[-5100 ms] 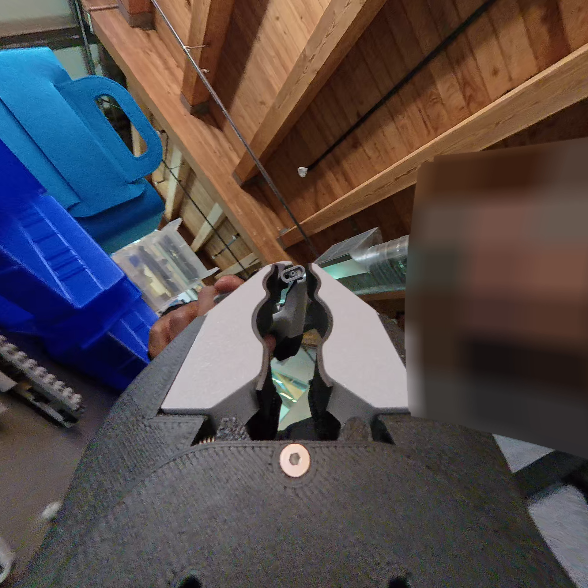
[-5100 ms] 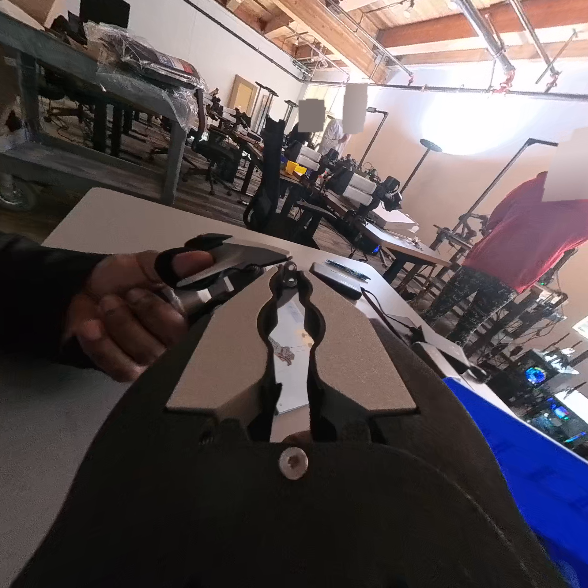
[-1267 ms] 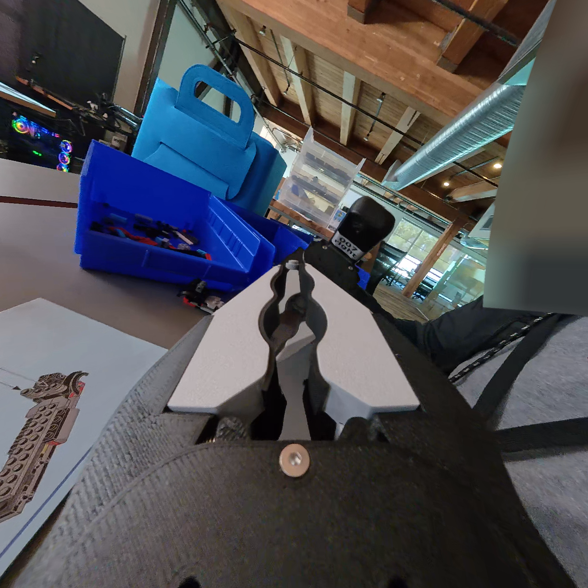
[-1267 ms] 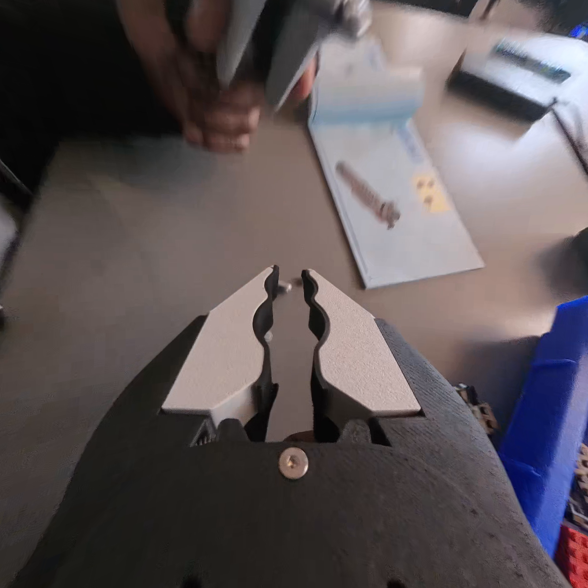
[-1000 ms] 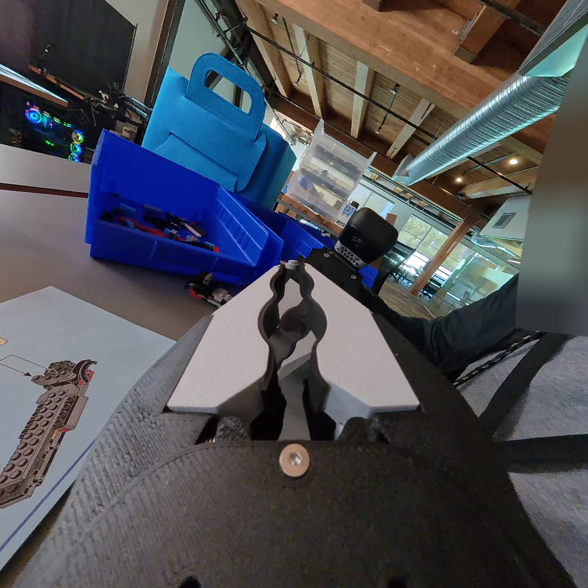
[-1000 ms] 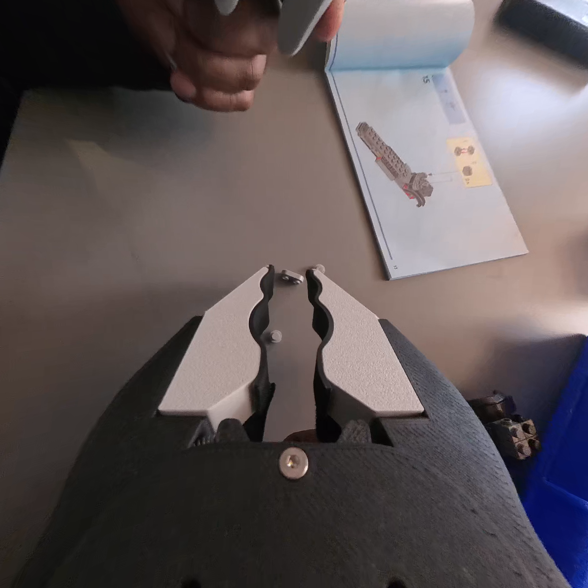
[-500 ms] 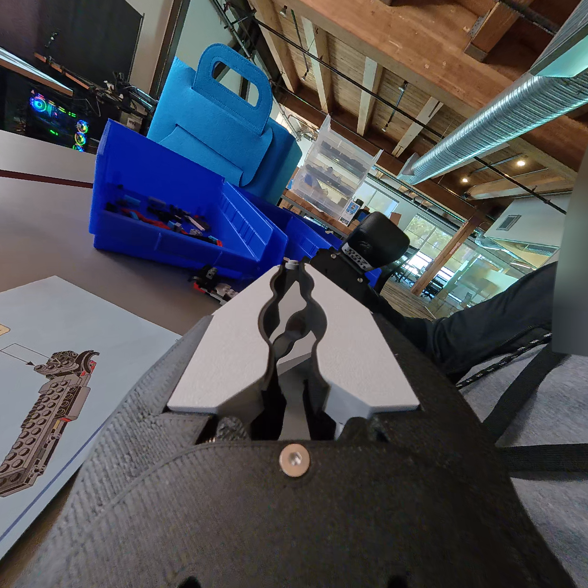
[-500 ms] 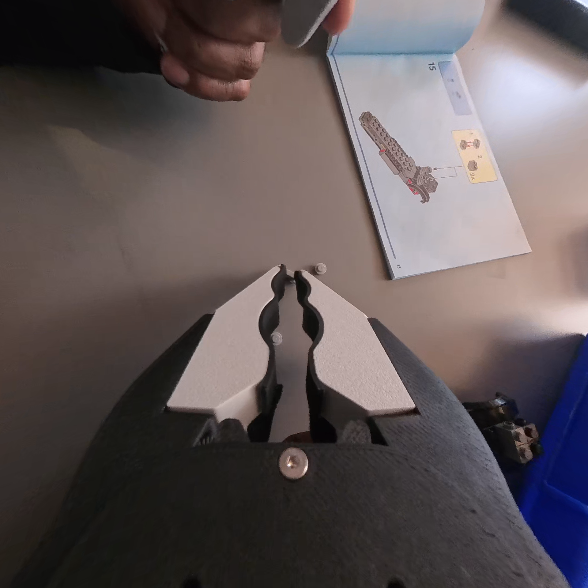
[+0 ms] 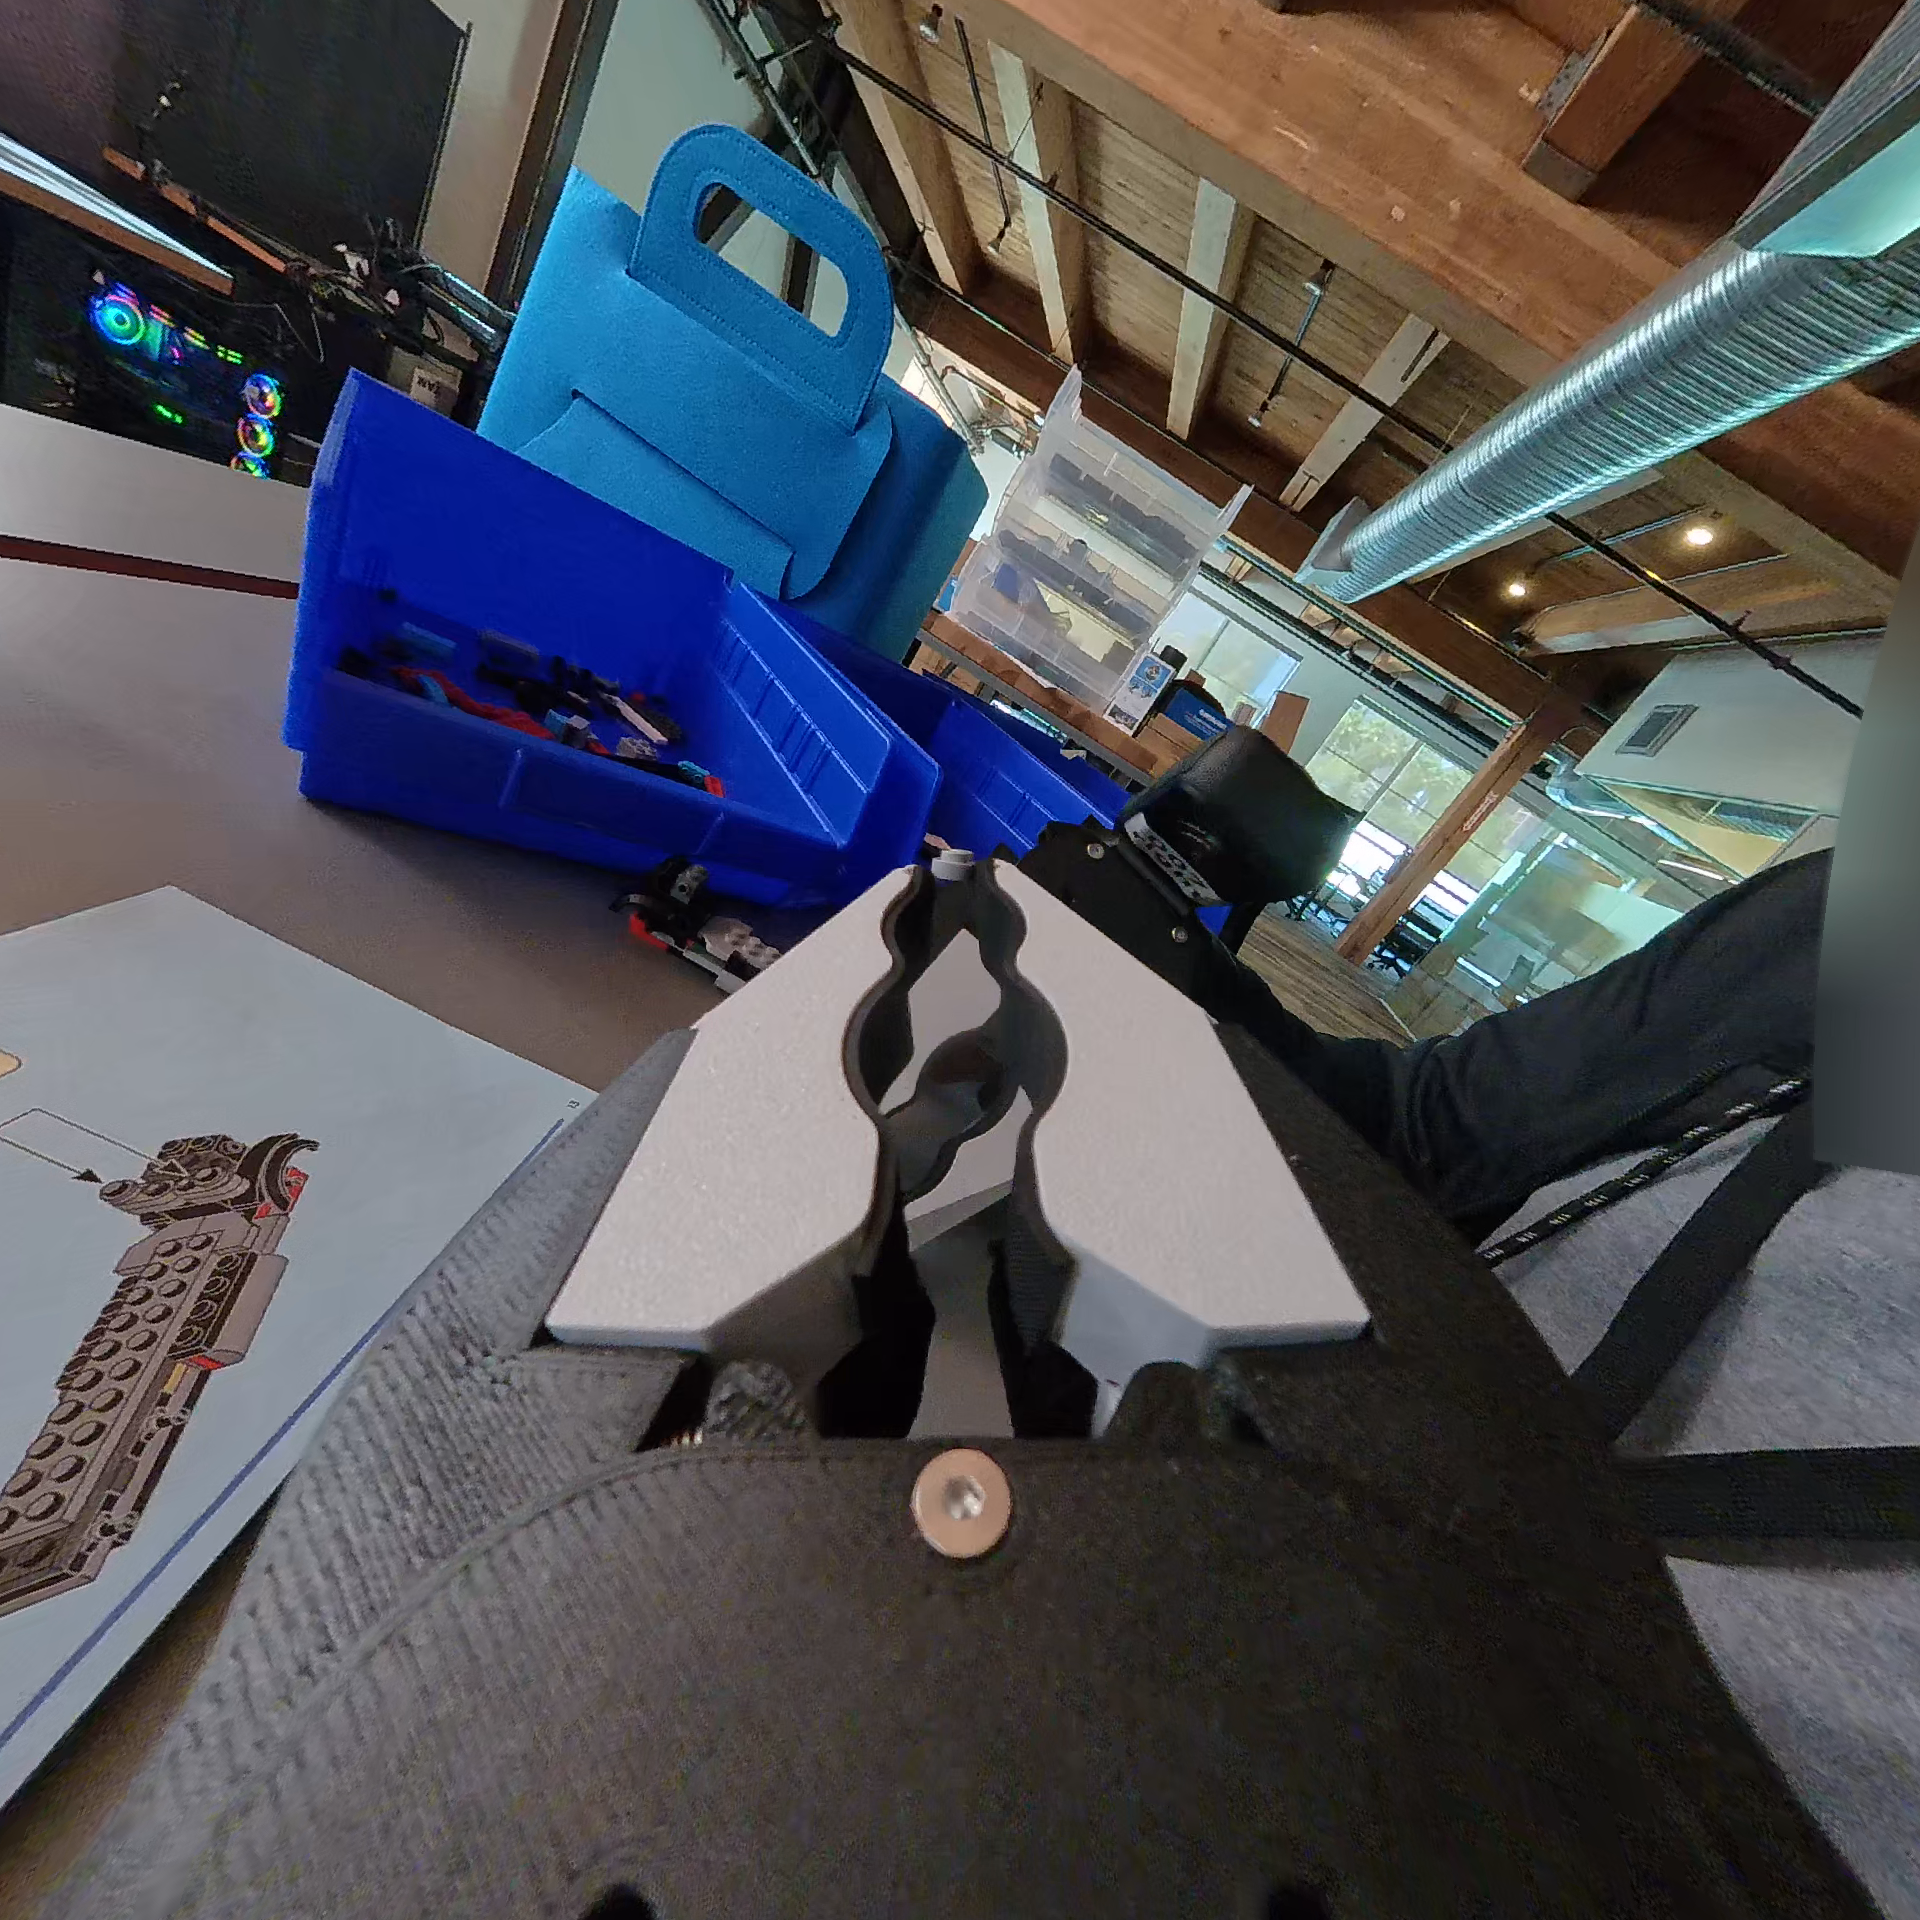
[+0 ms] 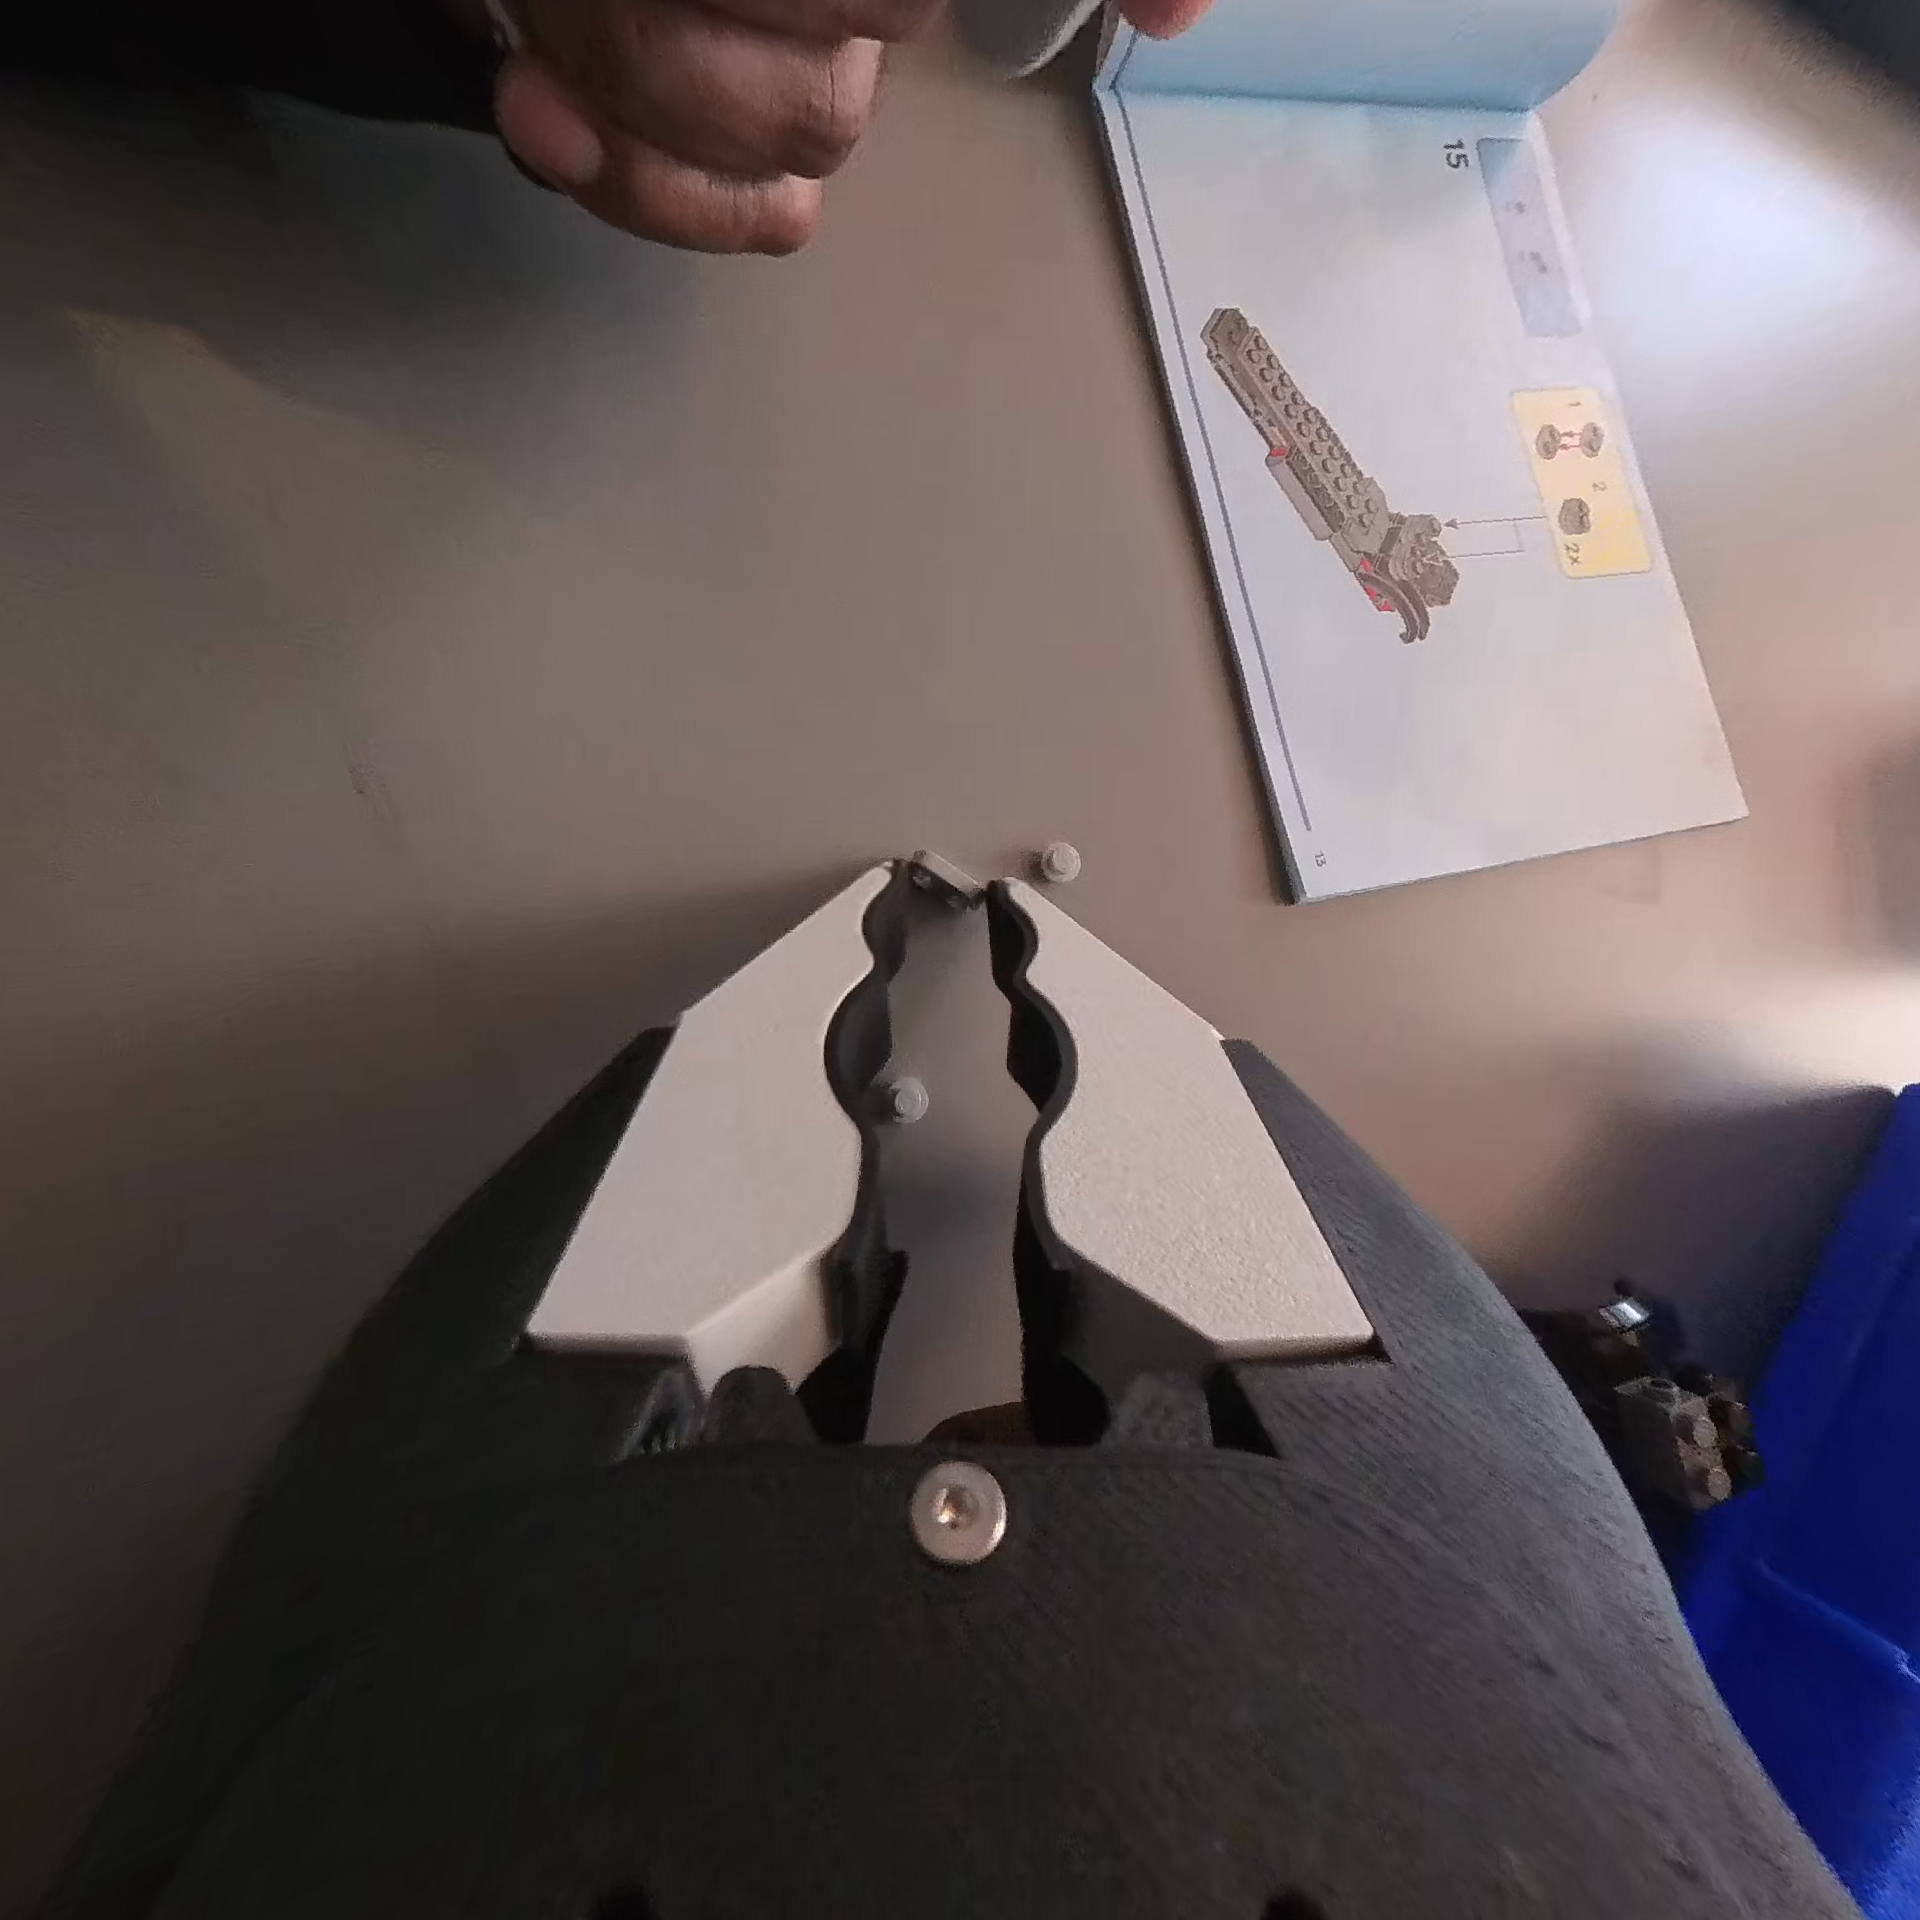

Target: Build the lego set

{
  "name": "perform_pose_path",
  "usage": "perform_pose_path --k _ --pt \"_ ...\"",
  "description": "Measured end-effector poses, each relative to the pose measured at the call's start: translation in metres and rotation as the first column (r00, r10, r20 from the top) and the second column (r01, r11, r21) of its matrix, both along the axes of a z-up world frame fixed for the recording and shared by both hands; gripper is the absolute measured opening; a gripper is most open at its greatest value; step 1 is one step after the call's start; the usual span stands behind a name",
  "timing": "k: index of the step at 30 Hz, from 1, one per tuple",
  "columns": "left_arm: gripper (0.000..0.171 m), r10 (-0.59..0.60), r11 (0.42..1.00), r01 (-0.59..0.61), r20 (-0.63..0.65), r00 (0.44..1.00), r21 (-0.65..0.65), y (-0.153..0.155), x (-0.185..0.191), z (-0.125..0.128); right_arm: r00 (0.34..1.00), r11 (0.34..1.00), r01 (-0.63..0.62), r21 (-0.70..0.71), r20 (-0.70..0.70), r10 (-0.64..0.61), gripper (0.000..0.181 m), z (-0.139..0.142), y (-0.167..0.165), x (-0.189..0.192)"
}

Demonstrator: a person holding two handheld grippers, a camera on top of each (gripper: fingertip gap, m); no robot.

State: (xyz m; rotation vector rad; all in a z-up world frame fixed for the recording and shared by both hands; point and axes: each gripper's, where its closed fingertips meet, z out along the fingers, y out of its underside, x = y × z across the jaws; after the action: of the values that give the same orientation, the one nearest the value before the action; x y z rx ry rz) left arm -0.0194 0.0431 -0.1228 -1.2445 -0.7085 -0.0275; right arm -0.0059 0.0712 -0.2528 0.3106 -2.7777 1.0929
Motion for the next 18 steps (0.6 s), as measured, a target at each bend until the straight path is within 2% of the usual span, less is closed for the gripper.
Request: perform_pose_path --k 6,10,13,18 --pt "0.009 -0.001 1.000 0.001 0.005 1.000 0.003 0.000 0.000 0.000 0.986 0.998 -0.013 -0.056 0.166 0.022 0.016 0.015 0.001 0.014" --pt "0.009 -0.005 1.000 0.005 0.006 1.000 0.004 0.000 0.000 0.000 0.993 0.997 0.054 -0.048 0.105 -0.048 0.022 0.012 0.004 -0.004" --pt "0.009 -0.005 1.000 0.005 0.008 1.000 0.005 0.000 0.000 0.000 0.994 0.997 0.063 -0.050 0.088 -0.059 0.028 0.011 0.005 -0.008" --pt "0.009 -0.003 1.000 0.002 0.010 1.000 0.006 0.000 0.000 0.000 0.994 0.995 0.083 -0.064 0.083 -0.078 0.028 0.016 0.007 -0.013"
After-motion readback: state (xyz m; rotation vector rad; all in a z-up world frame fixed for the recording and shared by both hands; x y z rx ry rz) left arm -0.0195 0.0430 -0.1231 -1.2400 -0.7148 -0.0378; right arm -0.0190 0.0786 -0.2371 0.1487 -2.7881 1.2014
